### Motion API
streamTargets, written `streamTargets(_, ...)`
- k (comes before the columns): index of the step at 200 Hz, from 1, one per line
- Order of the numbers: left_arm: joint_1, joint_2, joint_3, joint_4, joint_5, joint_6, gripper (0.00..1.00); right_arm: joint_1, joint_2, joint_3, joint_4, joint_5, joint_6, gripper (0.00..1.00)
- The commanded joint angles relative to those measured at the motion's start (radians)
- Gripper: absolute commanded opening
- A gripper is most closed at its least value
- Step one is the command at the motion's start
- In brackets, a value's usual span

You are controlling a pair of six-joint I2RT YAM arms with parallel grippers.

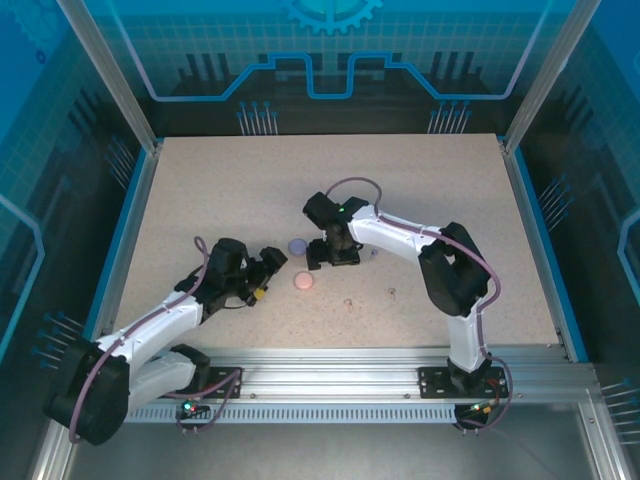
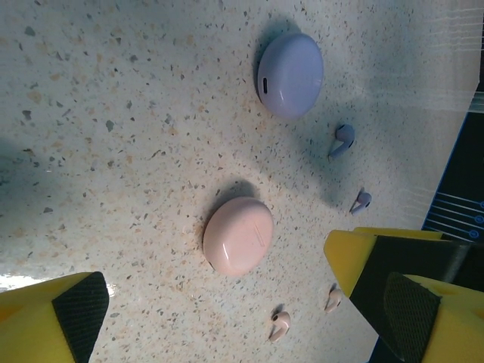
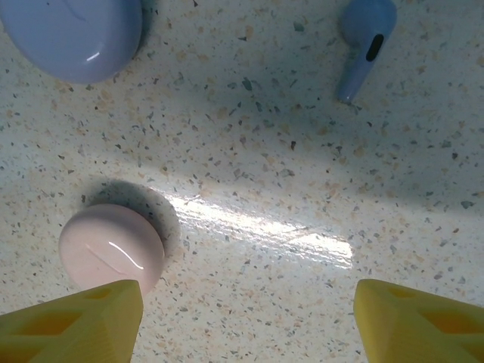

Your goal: Insert wireless bluetooth earbuds into charging case

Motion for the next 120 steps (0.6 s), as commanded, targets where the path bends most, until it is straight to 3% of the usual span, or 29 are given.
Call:
streamTargets(1,-0.009,-0.020,0.011,0.004,-0.039,0.029,0.99,-0.008,-0.048,-0.021,0.010,-0.004,-0.011,0.77)
streamTargets(120,-0.009,-0.102,0.014,-0.007,-0.112,-0.044,0.99,-0.007,-0.077,-0.049,0.046,-0.003,-0.038,0.88)
